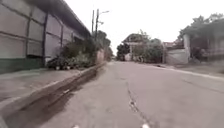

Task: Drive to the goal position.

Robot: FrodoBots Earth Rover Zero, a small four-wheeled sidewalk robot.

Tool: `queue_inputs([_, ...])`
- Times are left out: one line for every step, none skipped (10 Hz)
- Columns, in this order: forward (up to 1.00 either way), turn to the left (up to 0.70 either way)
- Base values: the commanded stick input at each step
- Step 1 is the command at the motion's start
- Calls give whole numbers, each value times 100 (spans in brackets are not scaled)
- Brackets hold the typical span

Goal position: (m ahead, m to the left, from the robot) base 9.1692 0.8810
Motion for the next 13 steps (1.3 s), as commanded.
queue_inputs([100,-9])
queue_inputs([100,-7])
queue_inputs([100,-7])
queue_inputs([100,-7])
queue_inputs([100,-7])
queue_inputs([100,-7])
queue_inputs([100,-7])
queue_inputs([100,-7])
queue_inputs([100,-7])
queue_inputs([100,-7])
queue_inputs([100,-7])
queue_inputs([100,-7])
queue_inputs([100,-10])
